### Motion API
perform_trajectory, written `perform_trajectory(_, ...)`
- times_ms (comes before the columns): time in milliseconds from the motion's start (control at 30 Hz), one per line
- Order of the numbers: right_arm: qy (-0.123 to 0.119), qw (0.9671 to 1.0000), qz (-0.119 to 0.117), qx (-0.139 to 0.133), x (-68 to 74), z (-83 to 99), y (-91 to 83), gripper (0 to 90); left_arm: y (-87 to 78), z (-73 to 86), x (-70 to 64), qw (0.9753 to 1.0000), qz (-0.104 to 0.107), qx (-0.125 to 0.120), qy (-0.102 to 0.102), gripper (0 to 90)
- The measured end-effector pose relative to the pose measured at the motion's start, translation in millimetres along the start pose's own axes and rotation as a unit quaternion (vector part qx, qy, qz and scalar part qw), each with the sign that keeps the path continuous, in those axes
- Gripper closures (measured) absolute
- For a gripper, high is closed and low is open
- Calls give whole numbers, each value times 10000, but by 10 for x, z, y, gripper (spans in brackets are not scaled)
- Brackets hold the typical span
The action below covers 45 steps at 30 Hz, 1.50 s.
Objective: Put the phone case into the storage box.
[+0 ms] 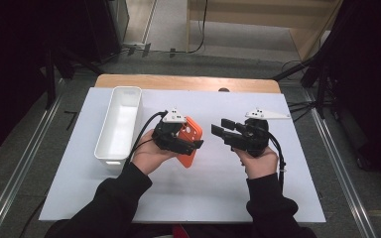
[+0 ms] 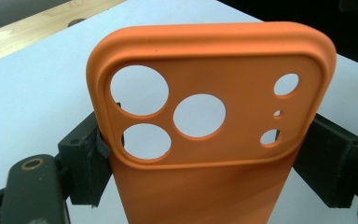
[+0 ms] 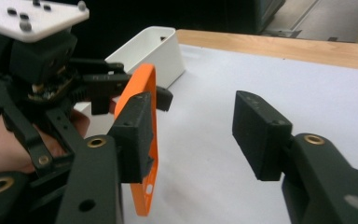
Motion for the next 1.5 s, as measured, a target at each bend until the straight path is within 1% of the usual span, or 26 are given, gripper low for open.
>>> perform_trajectory(100,-101,9998,-158,107,-14,49,0,405,-7,-1,3,10000,27,10,-27,159)
perform_trajectory(133,-186,9996,-184,122,-17,64,2,392,-10,-1,8,10000,52,21,-46,158)
perform_trajectory(167,-250,9993,-194,174,-17,80,-2,384,-10,-2,6,9999,97,14,-122,159)
perform_trajectory(233,-375,9987,-262,233,-9,114,-8,368,-16,-6,17,9998,124,5,-161,159)
perform_trajectory(333,-491,9976,-353,327,8,161,-14,348,-25,-7,22,9998,123,29,-150,159)
perform_trajectory(500,-720,9949,-523,468,45,258,-26,305,-31,-3,23,9999,107,64,-91,159)
perform_trajectory(567,-782,9941,-586,477,57,287,-35,295,-34,-3,25,9999,108,63,-89,158)
perform_trajectory(667,-741,9935,-688,527,72,339,-59,285,-40,-9,34,9999,86,34,-75,158)
perform_trajectory(733,-644,9933,-799,538,85,376,-77,266,-49,-16,35,9999,79,1,-84,158)
perform_trajectory(833,-678,9921,-856,625,83,447,-113,252,-58,-20,42,9999,86,3,-76,159)
perform_trajectory(967,-661,9917,-877,670,79,523,-157,242,-55,-15,46,9999,80,23,-85,159)
perform_trajectory(1167,-746,9906,-844,772,69,648,-215,240,-51,-9,44,9999,86,51,-66,159)
perform_trajectory(1300,-719,9906,-870,778,62,709,-246,236,-45,-5,44,9999,92,55,-51,158)
perform_trajectory(1433,-752,9905,-867,751,54,750,-269,236,-50,-7,41,9999,110,40,-13,158)
perform_trajectory(1500,-781,9902,-868,760,47,773,-279,236,-54,-10,38,9999,123,29,-31,158)
Point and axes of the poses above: each handheld gripper's, and its own axes: y roughly forward along the jaws, z roughly out of its underside, x roughly to its left, the point moved 7 cm from there along y, roughly forward along the jaws, and after that the axes turned 12 degrees about -x, right-handed, at the moved point
